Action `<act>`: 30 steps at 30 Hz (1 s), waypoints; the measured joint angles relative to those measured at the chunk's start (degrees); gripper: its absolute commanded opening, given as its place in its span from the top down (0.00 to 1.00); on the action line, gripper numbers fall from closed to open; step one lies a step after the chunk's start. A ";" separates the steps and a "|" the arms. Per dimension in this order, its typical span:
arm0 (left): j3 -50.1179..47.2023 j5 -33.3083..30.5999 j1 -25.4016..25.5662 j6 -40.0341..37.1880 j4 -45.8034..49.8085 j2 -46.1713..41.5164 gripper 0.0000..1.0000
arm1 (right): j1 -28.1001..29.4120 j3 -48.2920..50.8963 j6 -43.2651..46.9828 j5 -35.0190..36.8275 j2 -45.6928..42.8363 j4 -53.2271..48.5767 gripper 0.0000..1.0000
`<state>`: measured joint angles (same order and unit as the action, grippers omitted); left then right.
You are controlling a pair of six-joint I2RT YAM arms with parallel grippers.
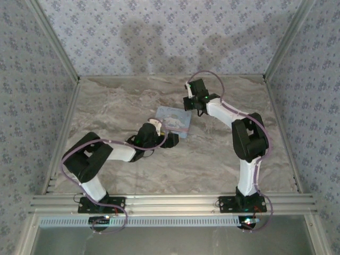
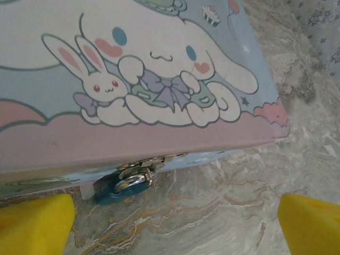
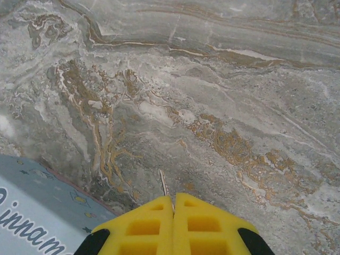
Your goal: Unlock the padlock with the key
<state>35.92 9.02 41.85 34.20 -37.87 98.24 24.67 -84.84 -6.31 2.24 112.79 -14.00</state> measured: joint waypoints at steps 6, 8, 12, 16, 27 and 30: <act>0.02 -1.77 1.81 -5.14 -4.63 4.26 0.02 | 0.02 -0.61 1.44 0.15 1.11 -0.79 1.00; 0.02 -2.16 2.12 -6.54 -6.03 5.09 0.02 | 0.02 -0.61 1.66 0.15 1.22 -0.83 1.00; 0.59 -2.58 2.67 -9.68 -8.57 7.08 0.03 | 0.20 -0.61 1.95 0.15 1.88 -0.81 1.00; 1.99 -1.53 2.86 -12.35 -9.55 9.01 0.08 | 0.42 -0.59 2.32 0.37 2.43 -0.68 1.00; 1.99 7.91 1.95 -13.99 -13.11 10.73 0.16 | 0.57 -0.48 2.56 0.44 2.45 -0.33 1.00; 1.99 10.43 0.83 -12.33 -15.93 11.87 0.18 | 0.61 -0.39 2.56 0.59 2.45 0.02 1.00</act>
<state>37.91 19.44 42.68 21.87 -53.80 110.10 25.28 -85.23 -3.75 2.83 115.24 -13.98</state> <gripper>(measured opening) 0.830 0.059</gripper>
